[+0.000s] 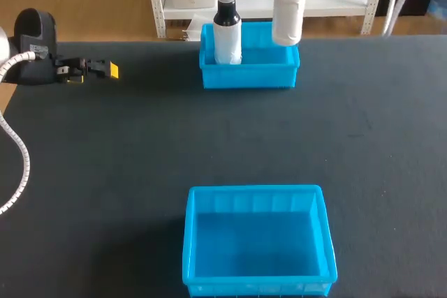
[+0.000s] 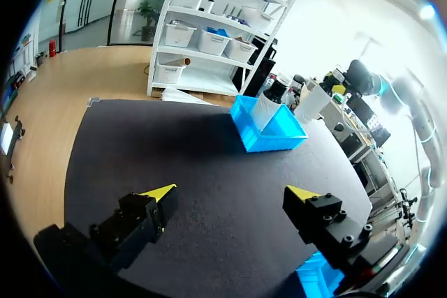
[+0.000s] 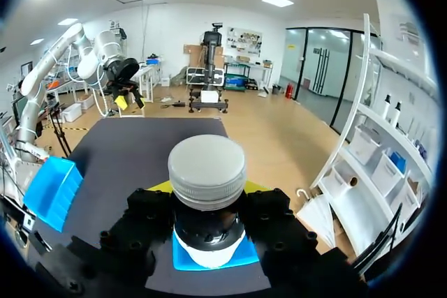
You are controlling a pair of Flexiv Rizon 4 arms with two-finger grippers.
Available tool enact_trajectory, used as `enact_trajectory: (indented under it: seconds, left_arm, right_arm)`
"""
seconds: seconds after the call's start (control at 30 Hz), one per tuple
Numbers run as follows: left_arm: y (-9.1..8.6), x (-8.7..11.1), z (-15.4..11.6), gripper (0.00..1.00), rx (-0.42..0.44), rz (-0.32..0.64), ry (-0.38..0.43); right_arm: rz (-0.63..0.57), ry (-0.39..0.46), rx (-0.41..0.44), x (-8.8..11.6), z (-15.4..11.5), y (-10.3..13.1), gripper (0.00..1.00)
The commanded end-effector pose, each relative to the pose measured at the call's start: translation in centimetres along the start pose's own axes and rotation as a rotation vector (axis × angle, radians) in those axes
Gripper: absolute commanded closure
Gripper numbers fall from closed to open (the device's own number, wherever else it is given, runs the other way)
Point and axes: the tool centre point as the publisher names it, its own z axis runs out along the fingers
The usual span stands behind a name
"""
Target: Pick up the bottle, and place it in the far bin if it is heavy, or in the near bin if it is light.
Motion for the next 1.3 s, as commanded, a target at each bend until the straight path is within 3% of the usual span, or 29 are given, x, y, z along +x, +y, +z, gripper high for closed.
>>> enact_trajectory:
  seconds: [0.03, 0.53, 1.3]
  left_arm:
    - [0.0, 0.0, 0.0, 0.0, 0.0, 0.0, 0.0]
    - [0.0, 0.0, 0.0, 0.0, 0.0, 0.0, 0.0]
    - [0.0, 0.0, 0.0, 0.0, 0.0, 0.0, 0.0]
  right_arm:
    - [-0.002, -0.002, -0.109, -0.2, 1.3, -2.2, 1.0]
    - [0.007, -0.018, -0.175, 1.8, 5.2, -2.6, 1.0]
    - [0.025, -0.013, -0.199, 4.7, 6.8, -3.4, 1.0]
